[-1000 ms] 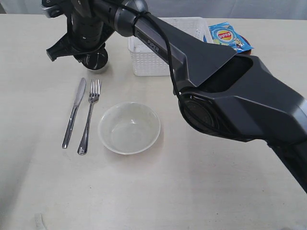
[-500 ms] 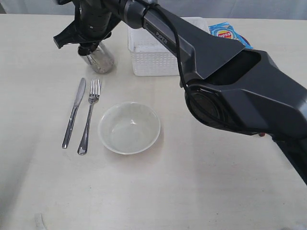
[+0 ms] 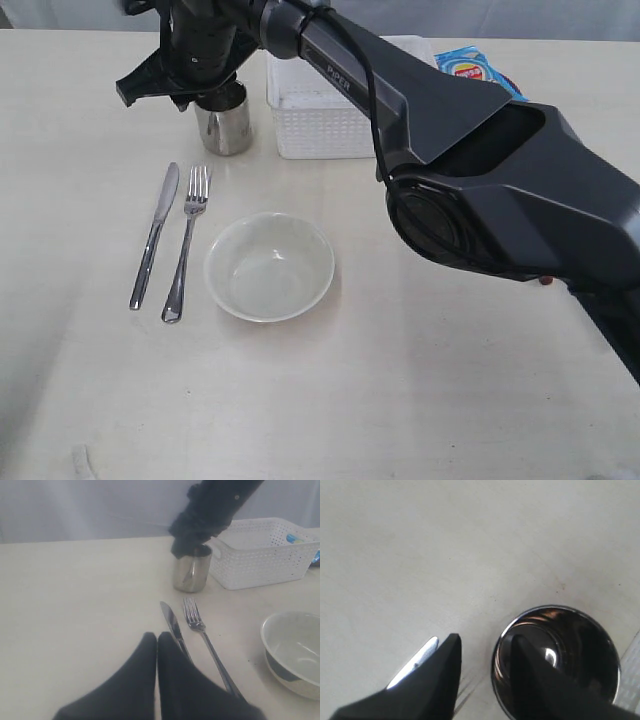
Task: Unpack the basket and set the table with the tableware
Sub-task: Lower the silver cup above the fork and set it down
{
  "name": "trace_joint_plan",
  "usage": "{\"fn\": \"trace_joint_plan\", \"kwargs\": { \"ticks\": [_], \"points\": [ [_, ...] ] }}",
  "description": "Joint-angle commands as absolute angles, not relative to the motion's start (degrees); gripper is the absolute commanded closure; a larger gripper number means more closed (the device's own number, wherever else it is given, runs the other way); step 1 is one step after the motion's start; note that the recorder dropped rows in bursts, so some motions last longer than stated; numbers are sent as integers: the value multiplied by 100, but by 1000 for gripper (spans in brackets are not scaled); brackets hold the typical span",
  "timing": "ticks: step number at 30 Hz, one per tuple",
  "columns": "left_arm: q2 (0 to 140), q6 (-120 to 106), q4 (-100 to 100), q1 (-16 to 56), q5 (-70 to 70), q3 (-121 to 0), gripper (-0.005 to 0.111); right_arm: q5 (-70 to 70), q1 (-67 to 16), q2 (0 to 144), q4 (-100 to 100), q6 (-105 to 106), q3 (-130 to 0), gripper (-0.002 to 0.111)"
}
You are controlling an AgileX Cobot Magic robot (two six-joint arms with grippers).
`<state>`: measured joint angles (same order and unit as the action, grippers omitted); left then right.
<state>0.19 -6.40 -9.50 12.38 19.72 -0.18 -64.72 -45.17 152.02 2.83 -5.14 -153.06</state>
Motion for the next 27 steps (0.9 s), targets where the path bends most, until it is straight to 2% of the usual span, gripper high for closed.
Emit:
{"fn": "trace_joint_plan", "kwargs": {
  "ticks": [1, 19, 22, 24, 27],
  "points": [
    [0, -640, -948, 1271, 1962, 0, 107, -6499, -4475, 15168, 242, -499, -15322, 75],
    [0, -634, -948, 1271, 1962, 0, 107, -6490, -4475, 15343, 145, -489, -15322, 76],
    [0, -634, -948, 1271, 1962, 0, 107, -6453, -4475, 15343, 145, -489, -15322, 91],
    [0, -634, -948, 1271, 1962, 0, 107, -6453, -4475, 15349, 145, -411, -15322, 108],
    [0, -634, -948, 1271, 1962, 0, 107, -6453, -4475, 15363, 145, -375, -15322, 109]
  ]
}}
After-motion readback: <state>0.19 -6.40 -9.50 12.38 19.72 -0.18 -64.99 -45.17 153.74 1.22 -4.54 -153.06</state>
